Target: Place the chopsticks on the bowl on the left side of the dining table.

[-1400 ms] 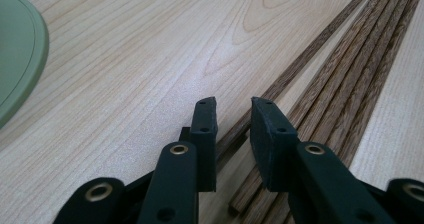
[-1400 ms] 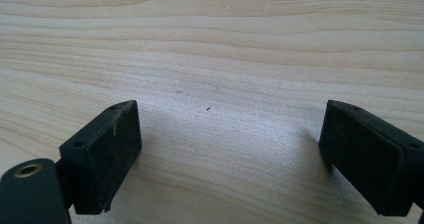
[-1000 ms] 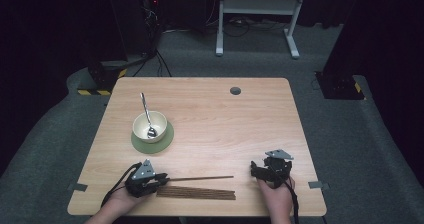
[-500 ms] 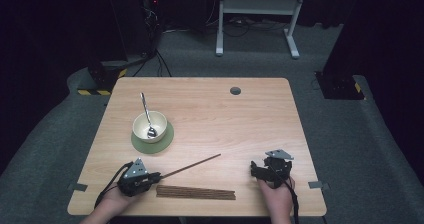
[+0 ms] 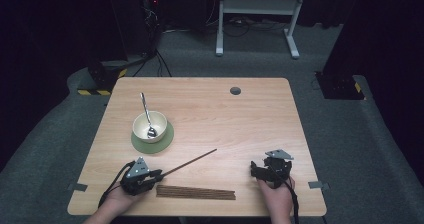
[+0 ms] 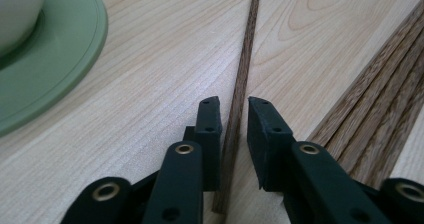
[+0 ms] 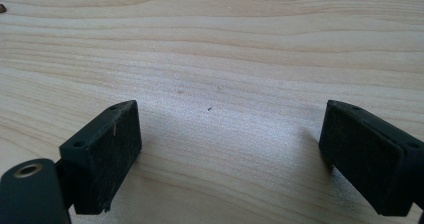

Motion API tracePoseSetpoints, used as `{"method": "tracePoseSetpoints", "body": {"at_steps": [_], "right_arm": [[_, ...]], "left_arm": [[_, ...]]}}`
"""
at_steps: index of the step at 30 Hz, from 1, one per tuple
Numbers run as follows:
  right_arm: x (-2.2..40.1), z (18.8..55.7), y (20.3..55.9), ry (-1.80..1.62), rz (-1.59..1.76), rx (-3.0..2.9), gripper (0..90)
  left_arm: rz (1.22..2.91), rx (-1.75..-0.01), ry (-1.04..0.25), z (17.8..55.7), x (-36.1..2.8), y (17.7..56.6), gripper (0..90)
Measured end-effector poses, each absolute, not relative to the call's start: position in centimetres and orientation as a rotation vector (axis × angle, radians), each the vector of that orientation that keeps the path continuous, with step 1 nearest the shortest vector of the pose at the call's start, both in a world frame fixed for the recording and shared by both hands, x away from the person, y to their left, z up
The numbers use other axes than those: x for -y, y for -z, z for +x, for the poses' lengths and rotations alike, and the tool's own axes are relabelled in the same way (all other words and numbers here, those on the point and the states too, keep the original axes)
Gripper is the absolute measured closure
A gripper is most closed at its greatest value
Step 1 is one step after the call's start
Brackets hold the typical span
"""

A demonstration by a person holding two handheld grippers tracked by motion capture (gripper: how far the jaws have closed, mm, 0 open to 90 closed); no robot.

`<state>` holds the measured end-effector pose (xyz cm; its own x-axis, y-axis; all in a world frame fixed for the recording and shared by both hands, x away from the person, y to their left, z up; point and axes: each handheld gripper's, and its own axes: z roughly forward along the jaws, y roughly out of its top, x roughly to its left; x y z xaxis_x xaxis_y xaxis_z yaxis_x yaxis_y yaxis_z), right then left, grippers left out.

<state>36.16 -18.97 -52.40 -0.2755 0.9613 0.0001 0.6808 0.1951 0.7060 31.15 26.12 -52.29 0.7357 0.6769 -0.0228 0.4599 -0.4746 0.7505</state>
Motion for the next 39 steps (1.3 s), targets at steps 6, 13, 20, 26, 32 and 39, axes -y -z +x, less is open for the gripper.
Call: {"method": "tracePoseSetpoints", "body": {"at_steps": [6,13,20,26,32,39], "right_arm": [[18.9,36.2,52.4,-0.841,1.531,-2.032,9.6],[18.9,36.2,52.4,-0.837,1.522,-2.039,9.6],[18.9,36.2,52.4,-0.838,1.523,-2.038,9.6],[18.9,36.2,52.4,-0.838,1.522,-2.039,9.6],[18.9,36.2,52.4,-0.837,1.522,-2.038,9.6],[18.9,36.1,52.4,-0.837,1.522,-2.038,9.7]], "left_arm": [[2.152,-0.856,-0.369,31.1,-26.1,52.3,81.5],[2.166,-0.838,-0.378,30.9,-26.1,52.3,83.1],[2.132,-0.848,-0.386,30.9,-26.4,51.7,83.5],[2.096,-0.843,-0.390,30.7,-26.5,51.1,83.6],[2.058,-0.831,-0.397,30.4,-26.7,50.3,83.7],[2.022,-0.827,-0.410,30.3,-27.0,49.6,83.8]]}}
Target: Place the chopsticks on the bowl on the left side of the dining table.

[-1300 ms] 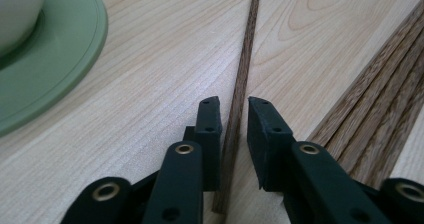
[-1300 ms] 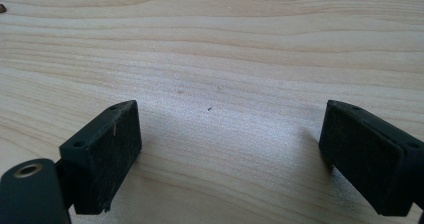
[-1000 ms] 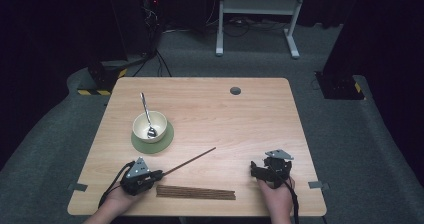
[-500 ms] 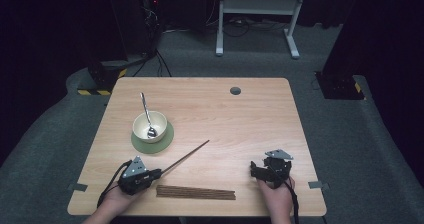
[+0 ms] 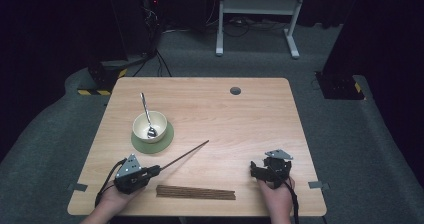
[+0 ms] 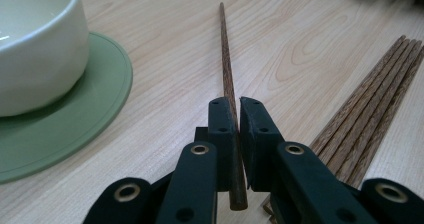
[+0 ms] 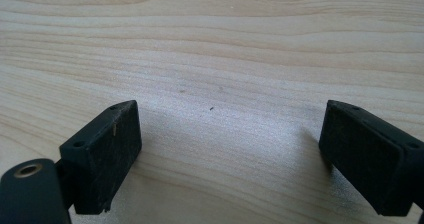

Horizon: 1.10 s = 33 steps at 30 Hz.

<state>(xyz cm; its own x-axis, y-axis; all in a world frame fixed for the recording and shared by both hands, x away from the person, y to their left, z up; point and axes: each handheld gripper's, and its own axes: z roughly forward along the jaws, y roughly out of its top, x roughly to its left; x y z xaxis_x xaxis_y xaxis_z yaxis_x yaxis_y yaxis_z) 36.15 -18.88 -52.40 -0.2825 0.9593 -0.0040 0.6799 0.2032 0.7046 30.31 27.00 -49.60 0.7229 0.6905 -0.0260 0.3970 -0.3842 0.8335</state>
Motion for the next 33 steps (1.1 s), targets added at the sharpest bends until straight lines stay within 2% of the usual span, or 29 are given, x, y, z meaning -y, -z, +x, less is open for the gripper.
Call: {"method": "tracePoseSetpoints", "body": {"at_steps": [14,33], "right_arm": [[18.9,36.1,52.4,-0.834,1.522,-2.038,9.7],[18.8,36.2,52.4,-0.827,1.517,-2.040,9.5]], "left_arm": [[1.918,-0.807,-0.403,30.0,-27.9,48.1,83.8],[1.770,-0.785,-0.479,29.3,-29.3,46.2,83.8]]}}
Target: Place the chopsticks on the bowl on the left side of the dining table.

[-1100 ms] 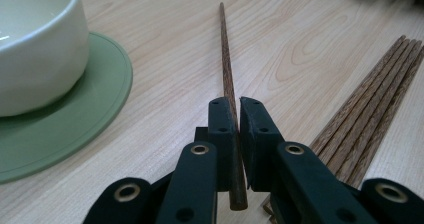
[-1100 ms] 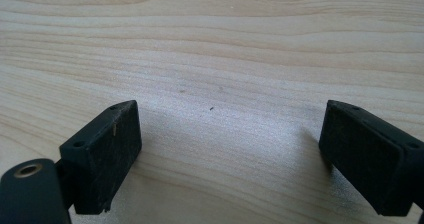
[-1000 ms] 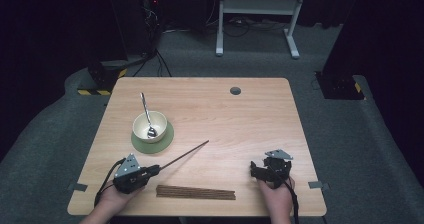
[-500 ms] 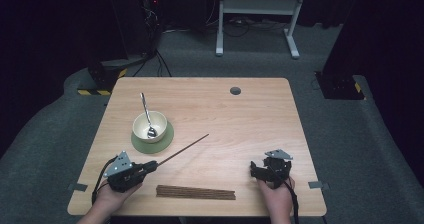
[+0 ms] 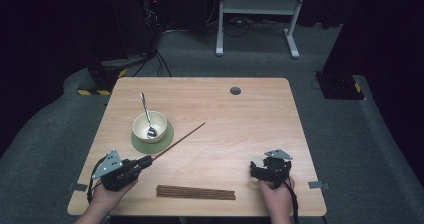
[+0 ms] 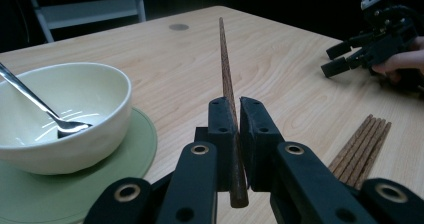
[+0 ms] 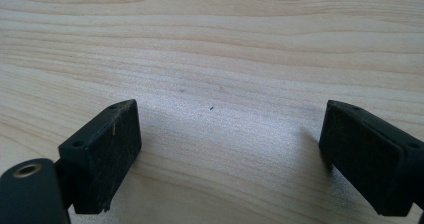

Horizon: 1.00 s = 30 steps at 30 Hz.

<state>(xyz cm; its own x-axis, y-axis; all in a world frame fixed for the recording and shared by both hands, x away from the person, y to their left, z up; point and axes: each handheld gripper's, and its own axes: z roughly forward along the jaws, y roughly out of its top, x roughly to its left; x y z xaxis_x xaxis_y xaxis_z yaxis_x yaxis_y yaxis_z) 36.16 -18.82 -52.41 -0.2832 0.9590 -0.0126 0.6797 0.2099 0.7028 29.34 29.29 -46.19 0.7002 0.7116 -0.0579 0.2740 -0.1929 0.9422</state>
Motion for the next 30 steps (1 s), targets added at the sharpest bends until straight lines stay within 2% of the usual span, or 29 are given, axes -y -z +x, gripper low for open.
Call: {"method": "tracePoseSetpoints", "body": {"at_steps": [30], "right_arm": [[18.7,36.3,52.4,-0.826,1.519,-2.038,9.1]], "left_arm": [[1.682,-0.912,-0.599,31.5,-33.0,46.4,83.8]]}}
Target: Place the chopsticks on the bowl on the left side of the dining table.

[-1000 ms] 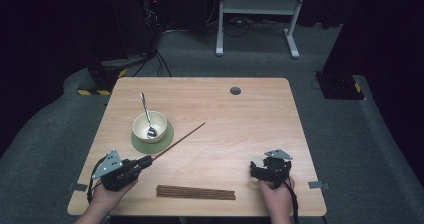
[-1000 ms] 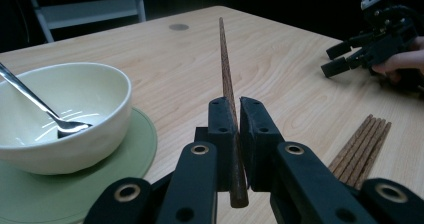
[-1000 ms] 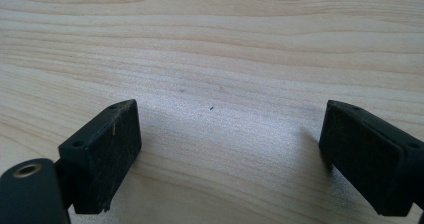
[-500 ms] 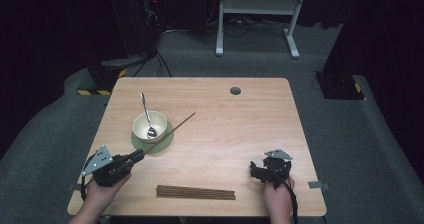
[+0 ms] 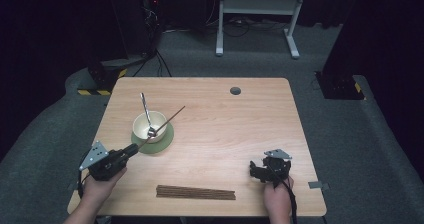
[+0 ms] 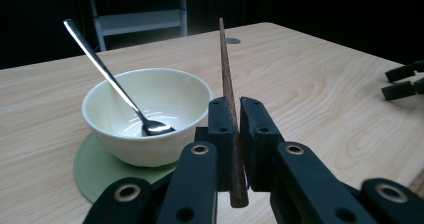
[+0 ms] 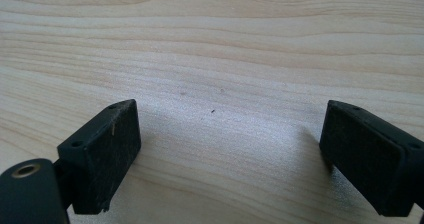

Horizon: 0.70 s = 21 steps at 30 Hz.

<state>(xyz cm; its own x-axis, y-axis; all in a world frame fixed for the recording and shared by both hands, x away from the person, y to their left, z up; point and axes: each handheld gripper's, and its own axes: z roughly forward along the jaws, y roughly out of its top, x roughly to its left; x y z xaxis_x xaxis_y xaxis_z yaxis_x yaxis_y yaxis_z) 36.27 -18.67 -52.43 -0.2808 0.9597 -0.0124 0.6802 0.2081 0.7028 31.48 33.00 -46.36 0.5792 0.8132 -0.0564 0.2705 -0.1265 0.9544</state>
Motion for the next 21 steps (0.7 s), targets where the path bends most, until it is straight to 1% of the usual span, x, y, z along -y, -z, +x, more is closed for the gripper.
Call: {"method": "tracePoseSetpoints", "body": {"at_steps": [7,21], "right_arm": [[18.7,36.3,52.4,-0.826,1.519,-2.038,9.1],[18.7,36.3,52.4,-0.826,1.519,-2.038,9.1]], "left_arm": [[1.672,-0.954,-0.625,32.6,-33.8,46.7,83.8],[1.657,-1.038,-0.635,34.8,-35.6,47.7,83.8]]}}
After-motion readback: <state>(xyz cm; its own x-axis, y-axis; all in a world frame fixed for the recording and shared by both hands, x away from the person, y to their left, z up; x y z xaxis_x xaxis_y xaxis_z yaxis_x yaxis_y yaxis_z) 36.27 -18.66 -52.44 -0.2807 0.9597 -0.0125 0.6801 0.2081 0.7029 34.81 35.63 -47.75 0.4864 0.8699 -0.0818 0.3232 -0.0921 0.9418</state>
